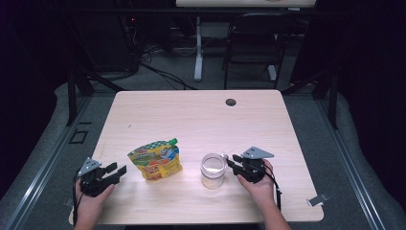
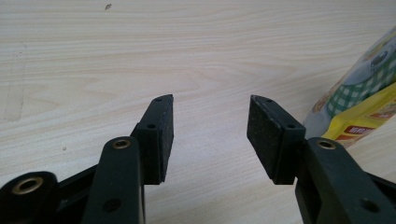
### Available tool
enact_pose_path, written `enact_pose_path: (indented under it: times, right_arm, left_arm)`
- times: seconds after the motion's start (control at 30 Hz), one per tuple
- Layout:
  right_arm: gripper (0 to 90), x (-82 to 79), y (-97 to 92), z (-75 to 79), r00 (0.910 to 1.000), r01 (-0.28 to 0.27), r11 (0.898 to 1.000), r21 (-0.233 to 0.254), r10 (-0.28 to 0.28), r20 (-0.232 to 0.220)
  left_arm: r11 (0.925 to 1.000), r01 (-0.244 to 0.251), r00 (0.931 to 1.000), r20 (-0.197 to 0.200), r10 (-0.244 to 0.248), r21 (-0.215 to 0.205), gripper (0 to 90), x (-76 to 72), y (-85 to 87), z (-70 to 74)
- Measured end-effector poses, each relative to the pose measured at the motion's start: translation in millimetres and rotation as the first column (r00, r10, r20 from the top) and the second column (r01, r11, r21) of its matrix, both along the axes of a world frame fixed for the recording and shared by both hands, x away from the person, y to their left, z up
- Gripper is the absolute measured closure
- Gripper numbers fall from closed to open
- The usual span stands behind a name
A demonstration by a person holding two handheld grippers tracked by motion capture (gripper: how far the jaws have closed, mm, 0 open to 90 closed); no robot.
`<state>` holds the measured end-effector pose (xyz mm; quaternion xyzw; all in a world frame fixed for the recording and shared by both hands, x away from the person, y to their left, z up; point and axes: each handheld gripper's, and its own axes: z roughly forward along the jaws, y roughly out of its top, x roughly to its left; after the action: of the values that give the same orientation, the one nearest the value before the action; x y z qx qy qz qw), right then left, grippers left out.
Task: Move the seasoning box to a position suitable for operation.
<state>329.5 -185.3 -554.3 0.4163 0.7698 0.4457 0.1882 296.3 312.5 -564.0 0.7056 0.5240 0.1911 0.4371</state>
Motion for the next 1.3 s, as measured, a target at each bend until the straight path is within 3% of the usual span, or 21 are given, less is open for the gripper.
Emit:
enact_pose_path:
  times: [0.3,0.57,0.6,0.97,1.3]
  right_arm:
    - [74.5,8.2,13.0,-2.3,0.9988,-0.049,0.999,-0.021,0.049,0.004]
    - [80.3,13.6,17.7,-2.9,0.9989,-0.045,0.998,-0.04,0.045,0.006]
    - [83.8,13.6,18.3,-1.8,0.9991,-0.037,0.998,-0.052,0.038,0.016]
    - [83.9,7.4,17.5,1.7,0.9998,-0.005,0.998,-0.057,0.004,-0.017]
    - [84.0,-5.9,19.0,4.2,0.9985,0.043,0.996,-0.081,-0.046,-0.028]
  left_arm:
    - [0.9998,0.011,0.9999,-0.005,-0.011,0.014,52.2,-3.5,-0.6,-0.6]
    - [0.9997,0.011,0.9999,-0.004,-0.011,0.02,52.5,-6.7,0.0,-0.4]
    - [0.9997,0.011,0.9999,-0.003,-0.011,0.021,52.6,-6.7,-0.3,-0.7]
    - [0.9992,0.026,0.9997,0.004,-0.026,0.031,52.7,-4.4,-4.1,0.7]
    - [0.9968,0.053,0.9978,0.038,-0.055,0.061,53.2,-3.4,-13.9,4.9]
